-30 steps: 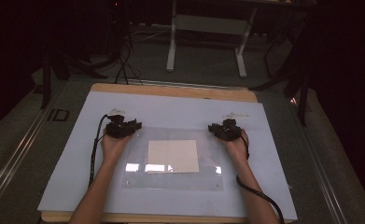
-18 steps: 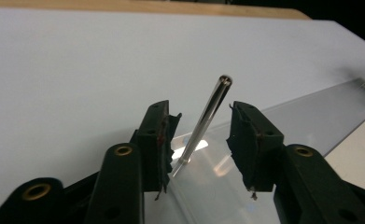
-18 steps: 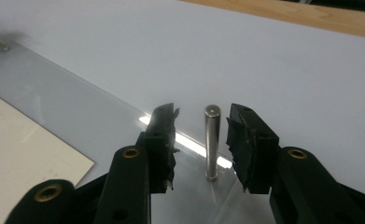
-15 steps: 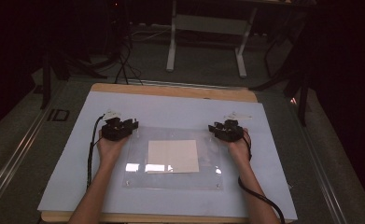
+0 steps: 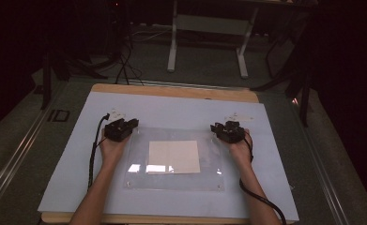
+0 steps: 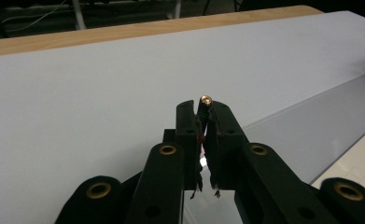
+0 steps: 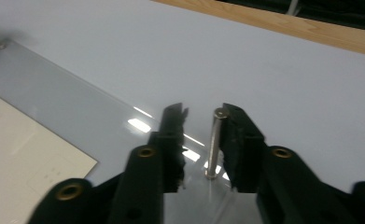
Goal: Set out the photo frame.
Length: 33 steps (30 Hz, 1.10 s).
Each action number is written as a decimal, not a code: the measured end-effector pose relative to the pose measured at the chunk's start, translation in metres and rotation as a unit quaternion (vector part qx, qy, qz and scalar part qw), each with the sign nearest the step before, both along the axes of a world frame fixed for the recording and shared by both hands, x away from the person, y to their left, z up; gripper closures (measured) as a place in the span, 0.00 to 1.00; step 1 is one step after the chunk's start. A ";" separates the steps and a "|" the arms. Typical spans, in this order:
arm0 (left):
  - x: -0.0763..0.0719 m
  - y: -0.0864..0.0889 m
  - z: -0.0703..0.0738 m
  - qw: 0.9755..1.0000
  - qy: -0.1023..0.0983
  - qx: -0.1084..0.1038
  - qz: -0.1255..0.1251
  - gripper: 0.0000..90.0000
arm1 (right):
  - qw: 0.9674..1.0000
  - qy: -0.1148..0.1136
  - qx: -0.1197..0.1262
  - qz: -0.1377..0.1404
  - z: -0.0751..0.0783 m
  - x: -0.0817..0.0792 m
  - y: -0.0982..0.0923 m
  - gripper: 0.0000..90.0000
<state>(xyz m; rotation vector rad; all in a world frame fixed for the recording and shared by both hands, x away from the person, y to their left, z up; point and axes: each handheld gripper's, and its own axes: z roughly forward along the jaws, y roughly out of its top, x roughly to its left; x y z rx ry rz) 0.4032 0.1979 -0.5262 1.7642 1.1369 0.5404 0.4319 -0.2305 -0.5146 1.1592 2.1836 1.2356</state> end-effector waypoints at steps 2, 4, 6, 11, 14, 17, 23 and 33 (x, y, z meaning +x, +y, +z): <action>0.001 0.001 0.000 1.000 0.002 -0.003 -0.001 0.93 | 1.000 0.001 -0.002 -0.007 0.000 0.000 -0.002 0.88; 0.001 0.001 0.000 1.000 0.002 -0.005 -0.002 0.93 | 1.000 0.001 0.002 -0.013 0.000 0.001 -0.004 0.93; 0.001 0.002 0.000 1.000 0.004 -0.009 -0.003 0.93 | 1.000 0.001 0.006 -0.010 -0.001 0.001 -0.006 0.93; 0.002 0.003 -0.001 1.000 0.006 -0.015 -0.005 0.93 | 1.000 -0.003 0.000 -0.010 -0.001 0.000 -0.005 0.94; 0.002 0.004 -0.001 1.000 0.009 -0.021 -0.006 0.92 | 1.000 -0.005 0.000 -0.010 -0.001 0.000 -0.005 0.94; 0.003 0.004 -0.002 1.000 0.009 -0.025 -0.007 0.92 | 1.000 -0.003 0.003 -0.009 -0.001 0.001 -0.006 0.94; 0.003 0.005 -0.002 0.999 0.010 -0.032 -0.006 0.92 | 1.000 -0.001 0.011 -0.010 -0.002 0.001 -0.007 0.94; 0.004 0.005 -0.004 0.999 0.011 -0.050 -0.004 0.90 | 1.000 0.008 0.026 -0.005 -0.003 0.003 -0.010 0.93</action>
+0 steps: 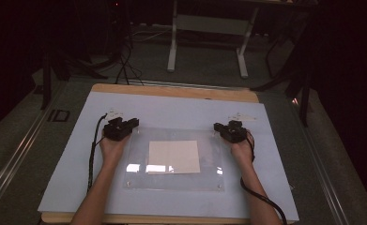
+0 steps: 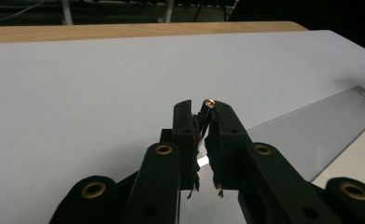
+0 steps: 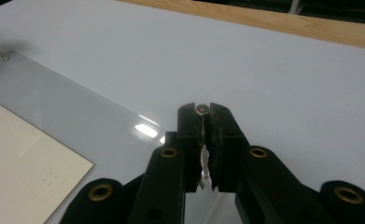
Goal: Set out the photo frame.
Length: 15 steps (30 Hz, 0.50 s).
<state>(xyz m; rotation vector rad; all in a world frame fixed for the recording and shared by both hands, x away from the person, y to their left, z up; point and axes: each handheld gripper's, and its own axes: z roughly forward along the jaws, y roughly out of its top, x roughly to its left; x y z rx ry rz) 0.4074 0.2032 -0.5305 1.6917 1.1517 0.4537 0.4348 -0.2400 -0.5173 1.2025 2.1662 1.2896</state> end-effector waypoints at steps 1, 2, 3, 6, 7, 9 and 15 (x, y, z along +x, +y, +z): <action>0.000 0.000 0.000 1.000 0.000 -0.002 0.001 0.90 | 1.000 0.001 0.001 0.001 0.000 0.000 0.000 0.93; 0.000 0.000 -0.001 1.000 0.000 -0.006 0.001 0.90 | 1.000 0.002 0.002 0.001 0.000 0.000 0.000 0.93; 0.001 0.000 -0.001 1.000 0.001 -0.010 0.001 0.90 | 1.000 0.003 0.002 0.001 0.000 0.000 0.000 0.93; 0.002 0.001 -0.002 1.000 0.008 -0.020 0.004 0.90 | 1.000 0.004 0.002 0.002 0.000 0.001 -0.001 0.93; 0.002 0.000 -0.001 1.000 0.008 -0.019 0.005 0.90 | 1.000 0.005 0.002 0.003 0.000 0.001 -0.001 0.93; 0.002 0.001 -0.001 1.000 0.010 -0.020 0.005 0.90 | 1.000 0.006 0.002 0.004 0.000 0.002 -0.001 0.93; 0.004 0.002 -0.002 1.000 0.013 -0.028 0.001 0.90 | 1.000 0.020 0.012 0.008 0.001 0.004 -0.003 0.93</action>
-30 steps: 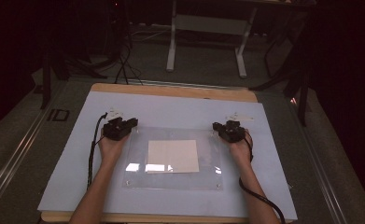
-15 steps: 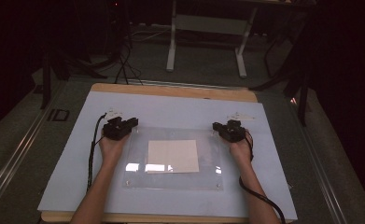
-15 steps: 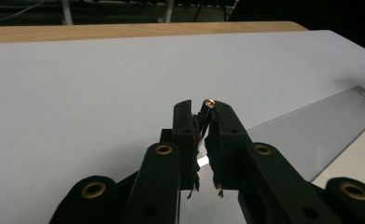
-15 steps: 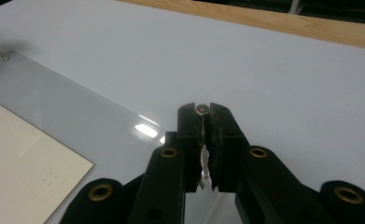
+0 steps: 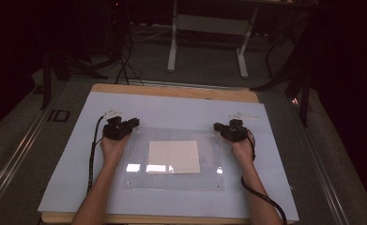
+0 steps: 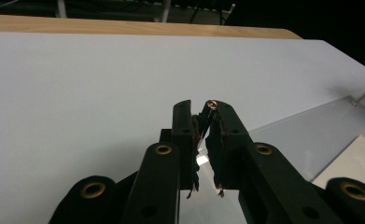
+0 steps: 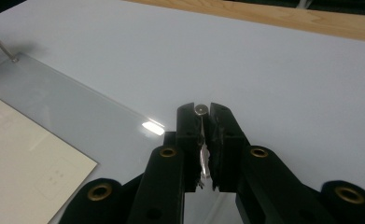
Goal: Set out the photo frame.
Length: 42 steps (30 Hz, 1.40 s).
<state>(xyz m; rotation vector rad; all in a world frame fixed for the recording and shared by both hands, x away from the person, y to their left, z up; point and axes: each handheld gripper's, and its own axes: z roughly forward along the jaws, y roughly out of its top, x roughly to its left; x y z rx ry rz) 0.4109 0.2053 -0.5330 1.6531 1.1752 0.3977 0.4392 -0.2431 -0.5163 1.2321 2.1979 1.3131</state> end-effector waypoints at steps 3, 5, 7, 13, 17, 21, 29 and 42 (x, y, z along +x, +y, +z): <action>0.001 0.002 -0.001 1.000 0.003 -0.009 -0.002 0.90 | 1.000 0.012 0.007 -0.001 0.001 0.002 -0.001 0.92; 0.002 0.003 -0.001 1.000 0.007 -0.013 -0.006 0.90 | 1.000 0.023 0.012 -0.001 0.001 0.004 -0.002 0.92; 0.004 0.003 -0.001 1.000 0.011 -0.011 -0.006 0.90 | 1.000 0.025 0.012 0.000 0.002 0.005 -0.002 0.92; 0.011 0.005 0.001 0.999 0.035 -0.024 -0.013 0.90 | 0.999 0.043 0.022 0.000 0.002 0.011 -0.002 0.92; 0.017 0.005 0.001 0.998 0.047 -0.030 -0.011 0.90 | 0.998 0.054 0.032 0.001 0.002 0.016 -0.004 0.92; 0.022 0.007 -0.001 0.997 0.057 -0.043 -0.018 0.90 | 0.998 0.062 0.030 0.001 0.003 0.021 -0.003 0.93; 0.031 0.004 -0.001 0.996 0.076 -0.038 -0.013 0.91 | 0.996 0.076 0.034 0.001 0.004 0.027 -0.004 0.93; 0.043 0.001 -0.004 0.994 0.091 -0.056 0.003 0.93 | 0.994 0.093 0.049 -0.010 0.003 0.039 -0.003 0.94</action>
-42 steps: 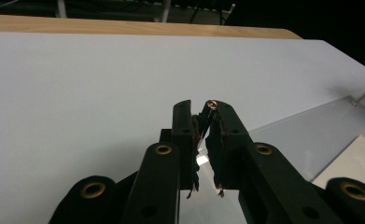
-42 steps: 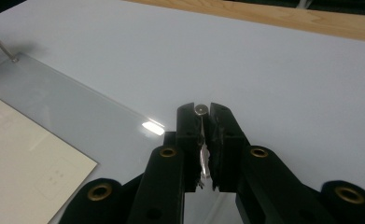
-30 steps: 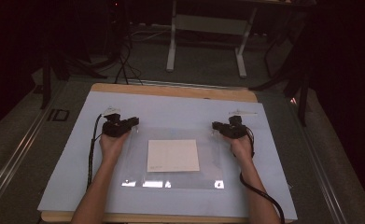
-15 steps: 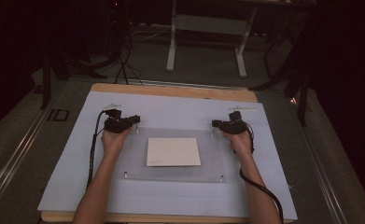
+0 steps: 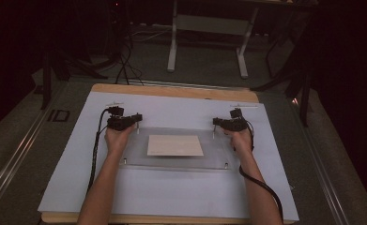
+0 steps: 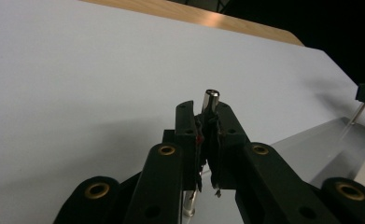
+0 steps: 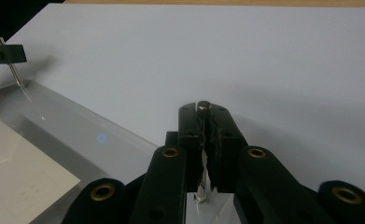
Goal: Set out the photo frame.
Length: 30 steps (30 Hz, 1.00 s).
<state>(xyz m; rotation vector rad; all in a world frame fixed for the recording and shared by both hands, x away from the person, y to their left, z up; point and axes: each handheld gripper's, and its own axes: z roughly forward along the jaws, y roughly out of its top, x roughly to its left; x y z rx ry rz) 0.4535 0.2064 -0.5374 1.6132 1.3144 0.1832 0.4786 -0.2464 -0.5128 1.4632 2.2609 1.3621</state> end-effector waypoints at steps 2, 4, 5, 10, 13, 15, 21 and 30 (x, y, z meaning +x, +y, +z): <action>0.002 -0.001 -0.001 1.000 0.007 -0.007 0.006 0.93 | 1.000 0.001 0.001 -0.003 0.000 0.001 0.000 0.94; 0.004 -0.001 -0.001 1.000 0.013 -0.015 0.012 0.93 | 1.000 0.003 0.002 -0.007 0.000 0.002 0.001 0.95; 0.005 -0.001 -0.002 1.000 0.016 -0.018 0.012 0.93 | 1.000 0.004 0.000 -0.010 0.000 0.002 0.001 0.94; 0.008 -0.001 -0.002 0.999 0.025 -0.022 0.014 0.93 | 1.000 -0.008 -0.015 -0.013 0.002 -0.001 0.001 0.91; 0.008 -0.001 -0.001 0.999 0.030 -0.023 0.018 0.93 | 0.999 -0.025 -0.022 -0.013 0.009 -0.008 -0.005 0.84; 0.008 -0.001 -0.001 0.999 0.030 -0.024 0.017 0.93 | 0.999 -0.039 -0.020 -0.012 0.014 -0.013 -0.010 0.81; 0.009 0.000 -0.002 0.999 0.035 -0.028 0.019 0.92 | 0.998 -0.065 -0.019 -0.009 0.024 -0.030 -0.024 0.78; 0.010 -0.001 -0.001 0.999 0.039 -0.030 0.019 0.92 | 0.994 -0.101 -0.041 0.009 0.036 -0.054 -0.028 0.77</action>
